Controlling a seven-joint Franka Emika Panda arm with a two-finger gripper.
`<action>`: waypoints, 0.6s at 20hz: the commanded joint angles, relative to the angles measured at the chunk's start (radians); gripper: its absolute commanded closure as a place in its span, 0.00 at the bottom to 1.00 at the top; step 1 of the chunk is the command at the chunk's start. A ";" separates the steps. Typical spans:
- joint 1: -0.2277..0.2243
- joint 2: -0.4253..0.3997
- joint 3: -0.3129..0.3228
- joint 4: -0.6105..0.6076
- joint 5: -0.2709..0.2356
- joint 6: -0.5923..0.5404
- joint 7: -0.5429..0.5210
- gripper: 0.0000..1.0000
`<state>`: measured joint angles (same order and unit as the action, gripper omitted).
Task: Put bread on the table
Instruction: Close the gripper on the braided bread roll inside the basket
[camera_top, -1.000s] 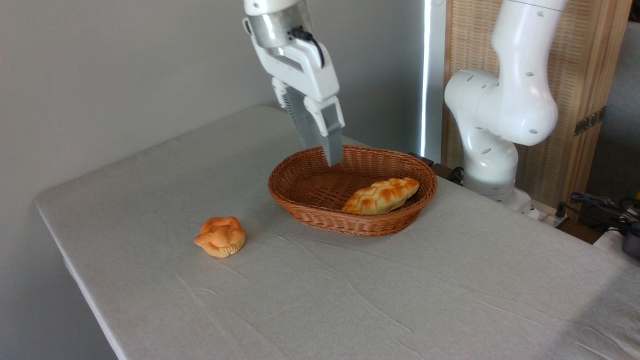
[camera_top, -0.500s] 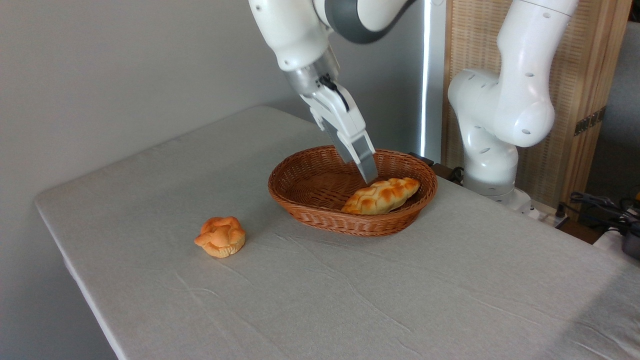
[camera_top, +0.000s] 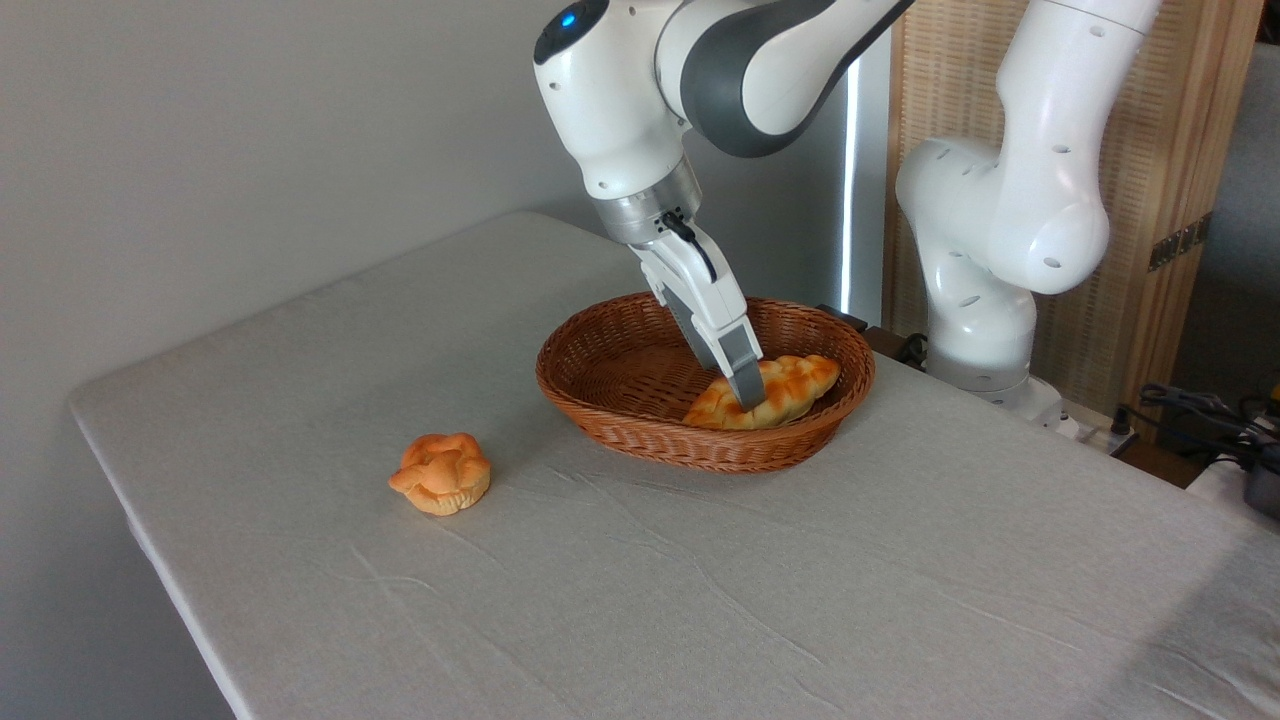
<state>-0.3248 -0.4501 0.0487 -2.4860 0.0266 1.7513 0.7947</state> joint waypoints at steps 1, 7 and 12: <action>-0.010 -0.025 0.017 -0.022 0.073 0.020 0.021 0.00; -0.011 -0.024 0.017 -0.039 0.075 0.022 0.023 0.00; -0.014 -0.021 0.017 -0.053 0.075 0.034 0.023 0.00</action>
<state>-0.3248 -0.4531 0.0489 -2.5093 0.0848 1.7574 0.8015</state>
